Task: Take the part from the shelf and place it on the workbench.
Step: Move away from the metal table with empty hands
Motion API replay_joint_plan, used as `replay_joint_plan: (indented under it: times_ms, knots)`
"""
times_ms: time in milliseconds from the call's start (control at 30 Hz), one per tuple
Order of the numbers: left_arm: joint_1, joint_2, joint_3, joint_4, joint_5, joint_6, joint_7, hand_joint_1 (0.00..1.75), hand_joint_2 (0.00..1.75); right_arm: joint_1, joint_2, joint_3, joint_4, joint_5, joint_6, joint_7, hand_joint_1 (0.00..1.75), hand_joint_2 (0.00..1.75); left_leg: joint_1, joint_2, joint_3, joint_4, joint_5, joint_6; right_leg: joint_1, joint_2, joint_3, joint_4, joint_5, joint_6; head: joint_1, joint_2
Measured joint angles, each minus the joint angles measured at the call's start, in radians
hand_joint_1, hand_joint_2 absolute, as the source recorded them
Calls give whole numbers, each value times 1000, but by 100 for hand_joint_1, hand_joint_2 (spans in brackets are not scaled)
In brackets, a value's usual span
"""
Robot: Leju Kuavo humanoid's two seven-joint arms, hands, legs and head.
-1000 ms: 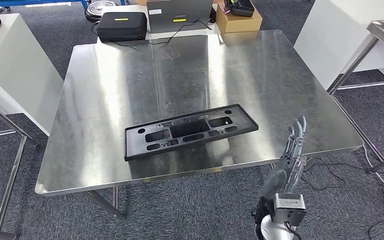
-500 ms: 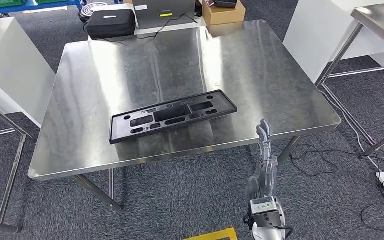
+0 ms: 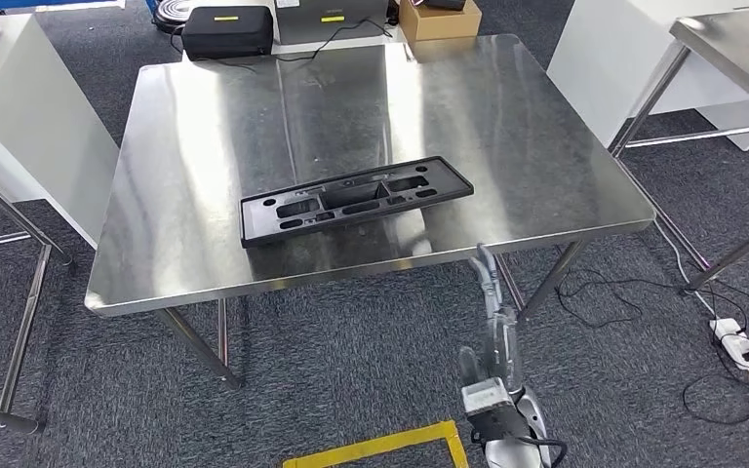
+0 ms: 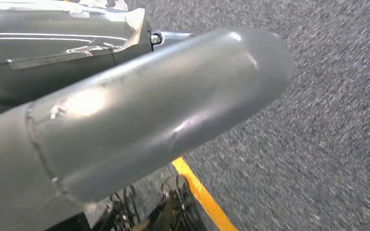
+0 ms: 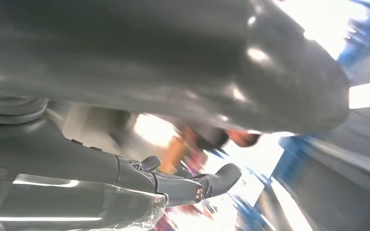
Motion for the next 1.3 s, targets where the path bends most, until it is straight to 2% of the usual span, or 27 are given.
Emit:
replay_joint_plan:
  times_ms: [33, 67, 133, 167, 233, 267, 300, 333, 400, 433, 467, 500, 533, 600, 633, 667, 733, 800, 867, 933, 967, 1000, 1033, 1100, 1167, 1233, 1300]
  knots:
    - [0, 0, -4, 0, -1, 2, 2, 0, 0, -11, 10, 2, 49, 8, 31, 25, 0, 0, -1, 2, -13, 1, 11, -2, 0, 0, 37, -36, 24, 9, 0, 0]
    - [0, 1, -7, 0, -2, 5, 3, 0, 0, -30, 26, 4, 118, 16, 55, 52, 0, 0, -2, 3, -25, 3, 22, -6, -1, -2, 91, -109, 40, 13, 0, 0]
    - [-1, 1, -15, 0, -1, 10, 5, 0, 0, -79, 63, 6, 299, 27, 84, 118, 0, 0, -5, 5, -42, 5, 43, -16, 4, -4, 191, -263, 41, 1, -2, 0]
    - [-1, 1, -19, 0, -1, 11, 5, 0, 0, -103, 79, 4, 396, 27, 89, 158, 0, 0, -5, 6, -45, 5, 52, -21, 6, -5, 217, -310, 34, -9, -4, 0]
    - [0, 3, -28, 0, 1, 12, 3, 0, 0, -132, 100, -7, 566, 21, 81, 249, 0, 0, -2, 3, -49, 0, 70, -34, 9, -8, 214, -327, 40, -29, -5, 0]
    - [2, 4, -31, 0, 1, 12, 3, 0, 0, -141, 105, -15, 635, 17, 74, 289, 0, 0, 1, -1, -55, 3, 64, -41, 7, -10, 206, -329, 50, -39, -4, 0]
    - [3, 6, -34, 0, 2, 12, 3, 0, 0, -145, 108, -24, 694, 11, 69, 324, 0, 0, 2, -5, -64, 16, 42, -48, 5, -12, 197, -330, 61, -49, -5, 0]
    - [5, 8, -36, 0, 1, 11, 3, 0, 0, -148, 108, -34, 743, 7, 66, 347, 0, 0, 5, -10, -78, 51, -1, -54, 2, -13, 186, -332, 73, -57, -7, 0]
    - [6, 13, -40, 0, 1, 10, 3, 0, 0, -150, 106, -52, 819, 1, 66, 367, 0, 0, 11, -13, -113, 175, -108, -66, 2, -14, 161, -330, 97, -64, -13, 0]
    - [6, 16, -41, 0, 1, 9, 3, 0, 0, -150, 105, -59, 850, 1, 65, 375, 0, 0, 14, -14, -126, 243, -141, -71, 2, -14, 146, -327, 108, -63, -14, 0]
    - [7, 18, -42, 0, 1, 9, 3, 0, 0, -150, 104, -64, 875, 3, 62, 388, 0, 0, 17, -14, -127, 287, -149, -75, 1, -14, 131, -324, 118, -60, -14, 0]
    - [7, 20, -43, 0, 1, 9, 3, 0, 0, -151, 103, -68, 896, 7, 56, 406, 0, 0, 21, -15, -110, 296, -134, -78, -1, -14, 115, -319, 127, -56, -14, 0]
    - [7, 21, -45, 0, 1, 9, 3, 0, 0, -151, 103, -72, 916, 14, 47, 431, 0, 0, 24, -15, -74, 266, -108, -81, -3, -13, 101, -314, 134, -51, -15, 0]
    - [6, 24, -49, 0, 0, 9, 3, 0, 0, -151, 97, -78, 950, 37, 22, 509, 0, 0, 29, -22, 34, 126, -82, -84, -6, -12, 78, -302, 144, -38, -16, 0]
    - [6, 25, -52, 0, 0, 8, 2, 0, 0, -149, 92, -80, 964, 44, 14, 562, 0, 0, 28, -28, 78, 63, -85, -82, -6, -12, 71, -298, 150, -30, -16, 0]
    - [7, 27, -54, 0, 1, 6, 1, 0, 0, -146, 85, -85, 979, 41, 14, 624, 0, 0, 26, -33, 103, 23, -93, -79, -6, -13, 67, -296, 155, -22, -16, 0]
    - [9, 29, -58, 0, -2, 0, 0, 0, 0, -128, 69, -103, 1010, 27, 28, 751, 0, 0, 18, -37, 105, 6, -94, -67, -5, -14, 66, -300, 169, -4, -16, 0]
    - [11, 33, -63, 0, -20, -2, 12, 0, 0, -96, 55, -116, 1039, 48, 33, 880, 0, 0, 16, -31, 93, 2, -79, -44, -9, -13, 54, -287, 158, 4, -14, 0]
    - [13, 37, -82, 0, -62, 3, 45, 0, 0, -61, 47, -108, 1059, 97, 33, 971, 0, 0, 15, -24, 74, -1, -61, -20, -12, -10, 16, -202, 90, -5, -8, 0]
    - [16, 43, -109, 0, -109, 3, 87, 0, 0, -36, 46, -98, 1069, 129, 40, 994, 0, 0, 10, -17, 51, 0, -44, -8, -11, -9, -29, -61, 11, -11, -3, 0]
    - [17, 44, -123, 0, -131, -2, 107, 0, 0, -28, 46, -93, 1073, 144, 34, 996, 0, 0, 7, -13, 39, 1, -35, -6, -10, -9, -37, -10, -7, -8, -2, 0]
    - [17, 46, -137, 0, -150, -6, 124, 0, 0, -24, 47, -86, 1076, 163, 18, 999, 0, 0, 4, -10, 27, 1, -27, -6, -10, -9, -27, 7, -8, -1, -2, 0]
    - [18, 48, -150, 0, -165, -10, 138, 0, 0, -23, 47, -75, 1078, 184, -3, 1003, 0, 0, 3, -8, 18, 2, -20, -6, -10, -9, 3, -18, 6, 7, -2, 0]
    - [18, 49, -175, 0, -180, -14, 155, 0, 0, -25, 46, -55, 1081, 212, -40, 998, 0, 0, 0, -7, 4, 3, -8, -10, -8, -9, 107, -159, 42, 12, -2, 0]
    - [19, 49, -191, 0, -187, -16, 164, 0, 0, -33, 43, -40, 1083, 227, -75, 980, 0, 0, -3, -5, -5, 5, 7, -19, -1, -9, 193, -291, 51, 2, -2, 0]
    - [21, 49, -205, 0, -197, -23, 169, 0, 0, -38, 43, -27, 1084, 245, -120, 954, 0, 0, -2, -4, -13, 4, 24, -32, 7, -7, 210, -329, 52, -10, -2, 0]
    - [23, 51, -218, 0, -205, -31, 171, 0, 0, -44, 50, -12, 1087, 264, -152, 943, 0, 0, 2, -7, -23, 11, 16, -45, 1, -9, 195, -331, 69, -26, 0, 0]
